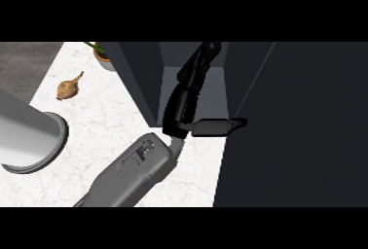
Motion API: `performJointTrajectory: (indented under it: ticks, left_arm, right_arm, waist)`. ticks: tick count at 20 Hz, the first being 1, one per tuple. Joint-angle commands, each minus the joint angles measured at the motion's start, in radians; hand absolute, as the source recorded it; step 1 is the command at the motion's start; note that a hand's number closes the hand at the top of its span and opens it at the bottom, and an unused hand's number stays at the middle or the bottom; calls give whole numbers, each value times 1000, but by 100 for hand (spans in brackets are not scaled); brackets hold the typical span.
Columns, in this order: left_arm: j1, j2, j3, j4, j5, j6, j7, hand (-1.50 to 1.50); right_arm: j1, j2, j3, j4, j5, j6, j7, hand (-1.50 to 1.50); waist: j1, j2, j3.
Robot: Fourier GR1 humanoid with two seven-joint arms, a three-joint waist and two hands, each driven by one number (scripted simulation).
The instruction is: Pick up the wine, place it into the cabinet and close the cabinet
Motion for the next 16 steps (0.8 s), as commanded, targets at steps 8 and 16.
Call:
performJointTrajectory:
  ticks: [8, 16]
  left_arm:
    - [314, -17, -253, -424, -55, 278, -7, -150]
    - [524, 144, -271, -671, -91, 154, 45, 150]
  right_arm:
    - [-60, -45, -57, -47, -51, -18, 80, -150]
    - [-41, 1, 68, -16, 75, -43, 23, -150]
  waist:
    - [-15, 4, -1]
    - [-10, 9, -1]
